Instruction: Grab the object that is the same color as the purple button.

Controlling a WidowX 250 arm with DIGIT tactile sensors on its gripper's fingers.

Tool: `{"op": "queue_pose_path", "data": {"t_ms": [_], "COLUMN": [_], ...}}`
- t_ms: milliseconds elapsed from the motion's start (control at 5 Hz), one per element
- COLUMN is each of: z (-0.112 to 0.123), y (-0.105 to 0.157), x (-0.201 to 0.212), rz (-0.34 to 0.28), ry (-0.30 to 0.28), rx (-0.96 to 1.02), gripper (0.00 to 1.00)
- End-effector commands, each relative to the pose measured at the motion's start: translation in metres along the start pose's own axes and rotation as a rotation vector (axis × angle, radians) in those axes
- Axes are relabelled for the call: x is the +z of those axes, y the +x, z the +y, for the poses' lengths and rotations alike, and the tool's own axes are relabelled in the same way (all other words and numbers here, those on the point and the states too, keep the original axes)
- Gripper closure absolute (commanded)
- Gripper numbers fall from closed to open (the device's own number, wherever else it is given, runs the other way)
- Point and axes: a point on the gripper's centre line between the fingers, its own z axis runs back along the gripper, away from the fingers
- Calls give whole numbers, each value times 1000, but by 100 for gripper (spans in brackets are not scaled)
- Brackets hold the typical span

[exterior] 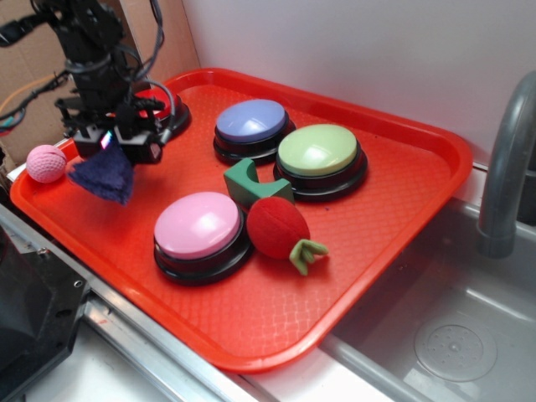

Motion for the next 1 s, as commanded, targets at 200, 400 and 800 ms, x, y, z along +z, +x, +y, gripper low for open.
{"op": "queue_pose_path", "data": {"t_ms": [200, 400, 800], "z": [-15, -23, -27], "y": [-8, -18, -26], "x": [117, 140, 142], "rz": [-10, 2, -15], "ry": [-81, -81, -67], "rx": [-235, -315, -381], "gripper": [100, 100, 100]}}
